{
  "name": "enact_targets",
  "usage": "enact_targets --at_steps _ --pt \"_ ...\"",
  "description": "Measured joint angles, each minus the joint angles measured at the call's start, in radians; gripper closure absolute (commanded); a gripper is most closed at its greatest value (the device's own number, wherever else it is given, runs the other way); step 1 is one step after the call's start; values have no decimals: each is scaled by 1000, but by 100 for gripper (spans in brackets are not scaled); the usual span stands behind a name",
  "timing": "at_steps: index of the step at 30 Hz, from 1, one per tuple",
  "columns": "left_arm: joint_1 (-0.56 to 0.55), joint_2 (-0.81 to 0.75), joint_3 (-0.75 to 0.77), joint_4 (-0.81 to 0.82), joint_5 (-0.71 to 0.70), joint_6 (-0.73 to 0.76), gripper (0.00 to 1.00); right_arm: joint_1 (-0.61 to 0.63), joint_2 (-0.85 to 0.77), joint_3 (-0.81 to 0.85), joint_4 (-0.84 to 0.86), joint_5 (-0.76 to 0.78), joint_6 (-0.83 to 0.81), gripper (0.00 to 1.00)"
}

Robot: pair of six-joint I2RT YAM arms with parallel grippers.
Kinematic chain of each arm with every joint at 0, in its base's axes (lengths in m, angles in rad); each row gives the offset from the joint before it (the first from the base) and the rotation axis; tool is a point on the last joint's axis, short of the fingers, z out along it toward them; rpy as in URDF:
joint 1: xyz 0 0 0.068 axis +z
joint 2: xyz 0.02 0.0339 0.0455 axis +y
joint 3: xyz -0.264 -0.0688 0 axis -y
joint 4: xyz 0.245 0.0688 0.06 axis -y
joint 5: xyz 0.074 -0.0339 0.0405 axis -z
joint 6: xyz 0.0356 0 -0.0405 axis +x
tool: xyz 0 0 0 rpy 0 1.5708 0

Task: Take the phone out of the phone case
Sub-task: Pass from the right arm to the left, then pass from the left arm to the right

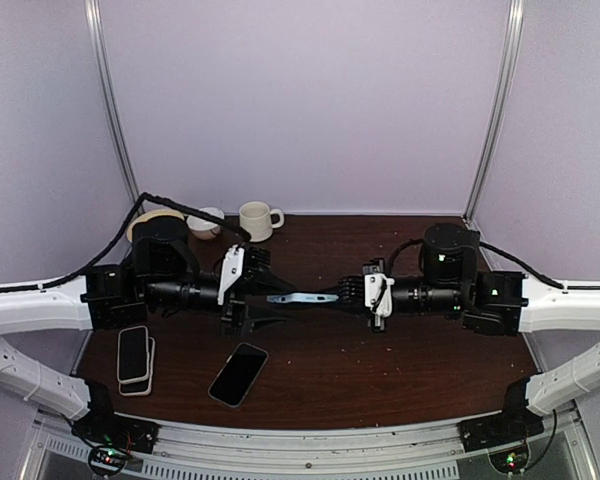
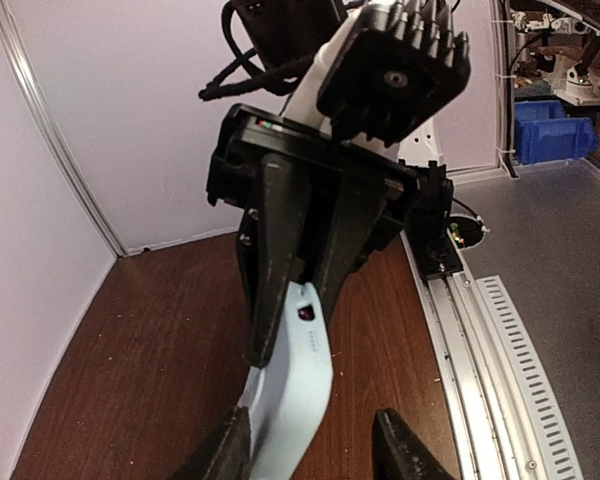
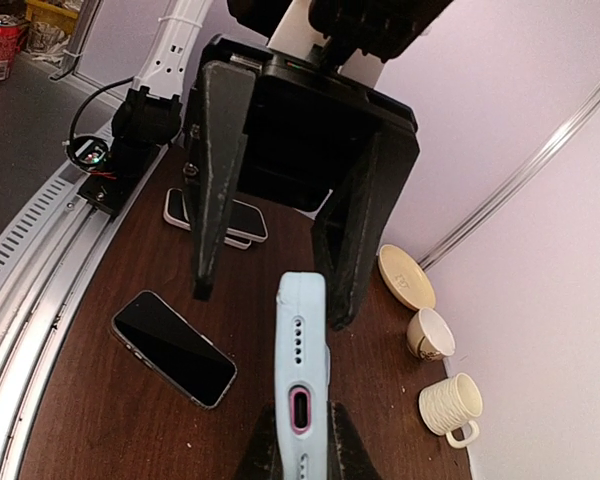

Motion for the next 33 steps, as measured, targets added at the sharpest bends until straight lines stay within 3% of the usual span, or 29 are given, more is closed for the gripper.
enact_targets --at_steps 2,9,11,14,17,26,33 --pt "-16 24 8 14 -16 21 64 0 0 -7 0 0 12 100" --pt "-69 68 29 19 -142 143 100 0 -2 -20 -14 -11 58 100" --pt "-85 71 42 4 -178 182 100 0 -8 -21 -21 -16 70 98" --pt "-102 84 79 -40 -208 218 100 0 -26 -18 -50 -12 57 60" --pt "-114 113 132 -118 -225 241 100 0 -33 14 -125 10 25 45" --pt "-119 178 231 -320 -272 296 100 4 -16 190 -490 86 -52 48" --pt "-119 198 243 -368 -306 312 100 19 39 239 -594 122 -32 49"
